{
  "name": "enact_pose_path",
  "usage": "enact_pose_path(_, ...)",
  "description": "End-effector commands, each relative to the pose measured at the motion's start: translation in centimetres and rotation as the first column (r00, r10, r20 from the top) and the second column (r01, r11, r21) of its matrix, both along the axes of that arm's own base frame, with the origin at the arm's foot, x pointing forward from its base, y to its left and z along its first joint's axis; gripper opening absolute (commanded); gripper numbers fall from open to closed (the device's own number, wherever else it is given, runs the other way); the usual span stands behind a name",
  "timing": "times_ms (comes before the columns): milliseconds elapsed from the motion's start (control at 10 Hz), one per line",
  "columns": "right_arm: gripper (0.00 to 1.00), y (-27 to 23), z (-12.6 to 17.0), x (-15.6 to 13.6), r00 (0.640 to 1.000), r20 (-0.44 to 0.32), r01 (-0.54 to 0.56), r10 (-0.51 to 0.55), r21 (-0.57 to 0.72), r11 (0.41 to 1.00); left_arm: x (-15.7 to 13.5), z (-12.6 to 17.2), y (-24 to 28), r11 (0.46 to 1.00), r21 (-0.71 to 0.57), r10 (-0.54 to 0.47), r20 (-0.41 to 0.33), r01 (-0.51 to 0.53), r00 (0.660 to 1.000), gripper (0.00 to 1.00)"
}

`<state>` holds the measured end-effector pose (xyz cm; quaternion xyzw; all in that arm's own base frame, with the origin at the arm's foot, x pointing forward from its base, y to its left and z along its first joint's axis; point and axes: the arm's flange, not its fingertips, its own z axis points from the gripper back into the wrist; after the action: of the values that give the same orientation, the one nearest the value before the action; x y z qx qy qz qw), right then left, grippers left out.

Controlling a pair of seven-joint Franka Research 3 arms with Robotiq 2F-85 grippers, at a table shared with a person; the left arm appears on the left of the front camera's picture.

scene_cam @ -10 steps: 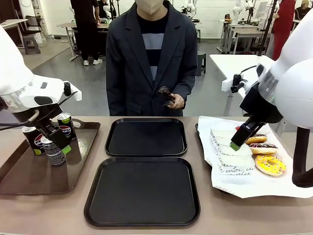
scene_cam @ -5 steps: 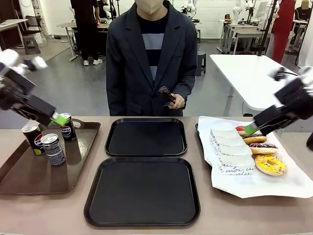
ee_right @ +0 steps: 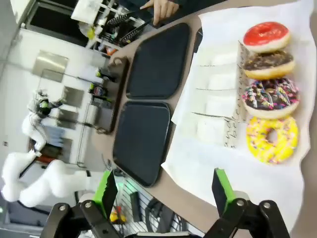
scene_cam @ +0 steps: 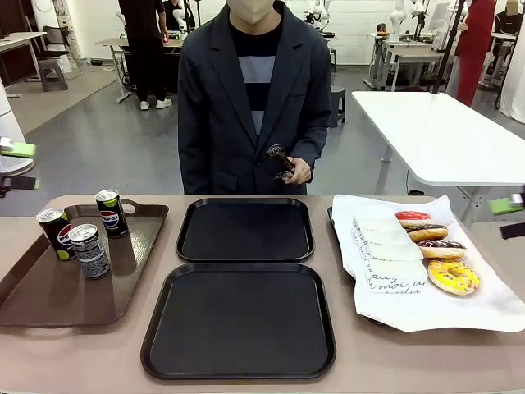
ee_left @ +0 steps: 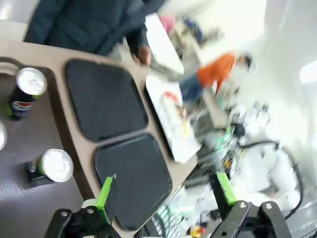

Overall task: Set up donuts and drinks on trays.
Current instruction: Pick up one Pepsi coke and place it on the Flat Tray.

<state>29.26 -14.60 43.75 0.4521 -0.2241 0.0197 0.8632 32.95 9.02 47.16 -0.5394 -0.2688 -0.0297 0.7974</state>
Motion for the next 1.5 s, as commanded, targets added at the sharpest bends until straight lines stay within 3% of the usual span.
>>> enact_pose_path(0, 1.0, -3.5, -0.2, -1.6, 0.999, 0.053, -0.005, 0.0, 0.092, 0.996, -2.4, -3.5, 1.9, 0.997, -0.062, 0.054, -0.024, -0.056, 0.998, 1.0)
enact_pose_path(200, 1.0, -6.4, 0.0, -4.1, 0.993, 0.105, -0.062, 0.046, 0.153, 0.986, -3.4, -4.3, 4.2, 0.993, -0.07, 0.093, -0.06, -0.097, 0.994, 1.0)
enact_pose_path(400, 1.0, -8.8, -0.3, -5.6, 0.995, 0.097, -0.013, -0.004, 0.177, 0.984, -4.5, -4.7, 6.1, 0.987, -0.063, 0.141, -0.086, -0.146, 0.986, 1.0)
enact_pose_path(500, 1.0, -9.5, -0.5, -5.8, 0.995, 0.087, 0.031, -0.048, 0.186, 0.982, -5.2, -4.6, 6.3, 0.991, -0.042, 0.125, -0.087, -0.129, 0.988, 1.0)
enact_pose_path(600, 1.0, -9.5, -0.7, -5.6, 0.996, 0.069, 0.052, -0.065, 0.174, 0.983, -5.5, -4.0, 5.7, 0.997, -0.007, 0.076, -0.031, -0.076, 0.997, 1.0)
enact_pose_path(700, 1.0, -8.7, 0.0, -6.5, 0.997, 0.079, -0.001, -0.012, 0.166, 0.986, -3.4, -4.4, 7.9, 0.988, -0.066, 0.135, -0.112, -0.143, 0.984, 1.0)
enact_pose_path(1400, 1.0, -8.7, 0.0, -6.5, 0.997, 0.079, -0.001, -0.012, 0.166, 0.986, -3.4, -4.4, 7.9, 0.988, -0.066, 0.135, -0.112, -0.143, 0.984, 1.0)
